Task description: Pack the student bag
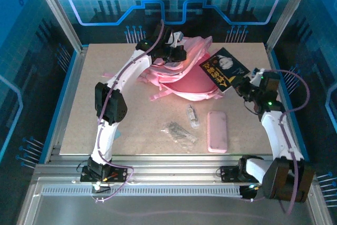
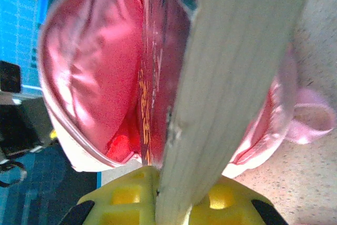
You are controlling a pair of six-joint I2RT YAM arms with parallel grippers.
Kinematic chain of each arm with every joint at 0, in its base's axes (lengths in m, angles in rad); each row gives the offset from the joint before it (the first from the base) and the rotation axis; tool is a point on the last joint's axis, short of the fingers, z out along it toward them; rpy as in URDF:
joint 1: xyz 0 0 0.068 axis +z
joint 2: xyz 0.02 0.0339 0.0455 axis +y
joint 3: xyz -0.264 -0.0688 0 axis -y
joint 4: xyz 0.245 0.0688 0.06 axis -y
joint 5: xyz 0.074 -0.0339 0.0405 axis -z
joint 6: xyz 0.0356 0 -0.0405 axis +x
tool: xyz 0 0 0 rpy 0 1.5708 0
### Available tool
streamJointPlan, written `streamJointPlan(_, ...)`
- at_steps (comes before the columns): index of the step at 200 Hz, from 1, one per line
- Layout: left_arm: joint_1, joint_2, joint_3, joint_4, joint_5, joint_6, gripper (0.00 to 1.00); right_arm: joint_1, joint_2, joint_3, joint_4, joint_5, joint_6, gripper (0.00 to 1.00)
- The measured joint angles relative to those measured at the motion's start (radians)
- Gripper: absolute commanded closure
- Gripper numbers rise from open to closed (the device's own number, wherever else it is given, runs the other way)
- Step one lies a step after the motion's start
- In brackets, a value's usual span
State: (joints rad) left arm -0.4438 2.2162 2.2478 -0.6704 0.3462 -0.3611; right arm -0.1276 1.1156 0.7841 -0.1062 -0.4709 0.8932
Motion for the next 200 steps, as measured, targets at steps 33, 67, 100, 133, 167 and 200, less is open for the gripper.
streamJointPlan(33, 0.006, 0.000, 0.021, 0.002, 0.011, -0.011, 1.00, 0.132, 0.161, 0.012, 0.120, 0.030, 0.049, 1.00)
streamJointPlan(67, 0.008, 0.000, 0.022, -0.001, 0.021, -0.010, 1.00, 0.237, 0.383, 0.116, 0.204, 0.022, 0.087, 1.00)
streamJointPlan(100, 0.009, 0.000, 0.017, -0.004, 0.029, -0.007, 1.00, 0.290, 0.568, 0.249, 0.269, -0.007, 0.118, 1.00)
streamJointPlan(133, 0.016, -0.003, -0.013, 0.001, 0.030, -0.007, 1.00, 0.307, 0.650, 0.269, 0.332, -0.038, 0.150, 1.00)
streamJointPlan(167, 0.027, -0.006, -0.034, -0.002, 0.029, -0.006, 1.00, 0.307, 0.817, 0.331, 0.531, -0.153, 0.231, 1.00)
streamJointPlan(200, 0.042, -0.012, -0.034, -0.006, 0.029, -0.006, 1.00, 0.298, 0.821, 0.268, 0.678, -0.213, 0.308, 1.00)
